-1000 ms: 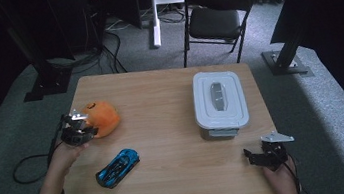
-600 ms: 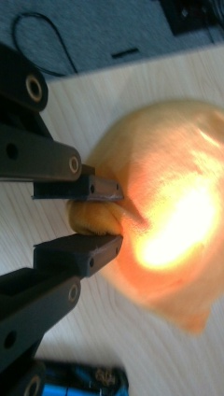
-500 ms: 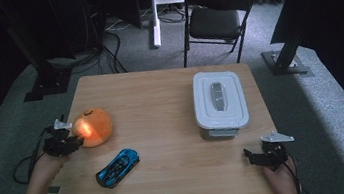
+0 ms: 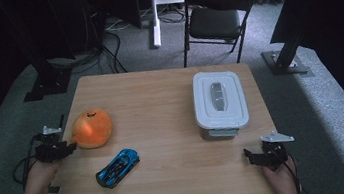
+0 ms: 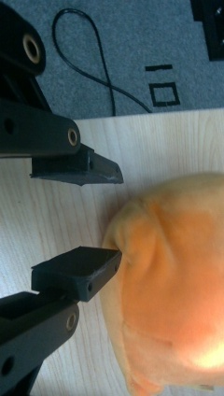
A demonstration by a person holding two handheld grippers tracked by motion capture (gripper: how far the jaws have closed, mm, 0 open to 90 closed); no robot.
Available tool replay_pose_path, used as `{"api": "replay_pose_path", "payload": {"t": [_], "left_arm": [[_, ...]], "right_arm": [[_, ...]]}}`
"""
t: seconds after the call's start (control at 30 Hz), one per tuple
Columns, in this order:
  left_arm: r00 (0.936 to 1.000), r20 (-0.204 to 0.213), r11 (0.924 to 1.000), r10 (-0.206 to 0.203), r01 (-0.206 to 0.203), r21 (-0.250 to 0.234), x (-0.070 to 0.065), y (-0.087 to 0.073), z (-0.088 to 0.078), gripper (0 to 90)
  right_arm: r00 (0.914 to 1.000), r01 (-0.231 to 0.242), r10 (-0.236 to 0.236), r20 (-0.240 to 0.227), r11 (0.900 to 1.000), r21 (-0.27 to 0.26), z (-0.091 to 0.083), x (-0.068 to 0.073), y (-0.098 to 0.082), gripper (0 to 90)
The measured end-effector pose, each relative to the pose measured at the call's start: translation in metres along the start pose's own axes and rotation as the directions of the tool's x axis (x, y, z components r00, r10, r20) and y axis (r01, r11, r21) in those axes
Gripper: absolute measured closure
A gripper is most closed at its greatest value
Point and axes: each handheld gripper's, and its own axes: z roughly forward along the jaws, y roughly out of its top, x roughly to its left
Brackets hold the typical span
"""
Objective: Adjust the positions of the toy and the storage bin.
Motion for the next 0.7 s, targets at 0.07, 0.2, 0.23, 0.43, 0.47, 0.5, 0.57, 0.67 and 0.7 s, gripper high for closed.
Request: {"api": "replay_pose_path", "payload": {"t": [0.07, 0.2, 0.23, 0.43, 0.47, 0.5, 0.57, 0.67, 0.7], "left_arm": [[0.9997, 0.022, 0.9995, -0.007, 0.007, -0.03, 0.002, -0.004, -0.003, 50.7], [0.997, 0.078, 0.9965, -0.004, 0.01, -0.083, -0.003, -0.008, -0.012, 43.4], [0.9974, 0.07, 0.9954, 0.015, -0.008, -0.095, -0.008, -0.007, -0.015, 41.8], [0.995, 0.083, 0.9895, 0.055, -0.043, -0.138, -0.027, 0.01, -0.017, 41.7], [0.995, 0.083, 0.9902, 0.055, -0.043, -0.133, -0.029, 0.013, -0.015, 40.4], [0.9962, 0.073, 0.9909, 0.048, -0.038, -0.129, -0.033, 0.017, -0.013, 39.2], [0.9963, 0.074, 0.991, 0.043, -0.033, -0.13, -0.039, 0.024, -0.009, 38.0], [0.997, 0.076, 0.9919, 0.016, -0.006, -0.127, -0.046, 0.032, -0.002, 31.9], [0.9979, 0.064, 0.9927, 0.004, 0.003, -0.121, -0.048, 0.035, 0.001, 29.3]], "right_arm": [[1.0, 0.0, 0.0, 0.0, 1.0, 0.0, 0.0, 0.0, 0.0, 14.3], [1.0, 0.0, 0.0, 0.0, 1.0, 0.0, 0.0, 0.0, 0.0, 14.3], [1.0, 0.0, 0.0, 0.0, 1.0, 0.0, 0.0, 0.0, 0.0, 14.3], [1.0, 0.0, 0.0, 0.0, 1.0, 0.0, 0.0, 0.0, 0.0, 14.3], [1.0, 0.0, 0.0, 0.0, 1.0, 0.0, 0.0, 0.0, 0.0, 14.3], [1.0, 0.0, 0.0, 0.0, 1.0, 0.0, 0.0, 0.0, 0.0, 14.3], [1.0, 0.0, 0.0, 0.0, 1.0, 0.0, 0.0, 0.0, 0.0, 14.3], [1.0, 0.0, 0.0, 0.0, 1.0, 0.0, 0.0, 0.0, 0.0, 14.3], [1.0, 0.0, 0.0, 0.0, 1.0, 0.0, 0.0, 0.0, 0.0, 14.3]]}}
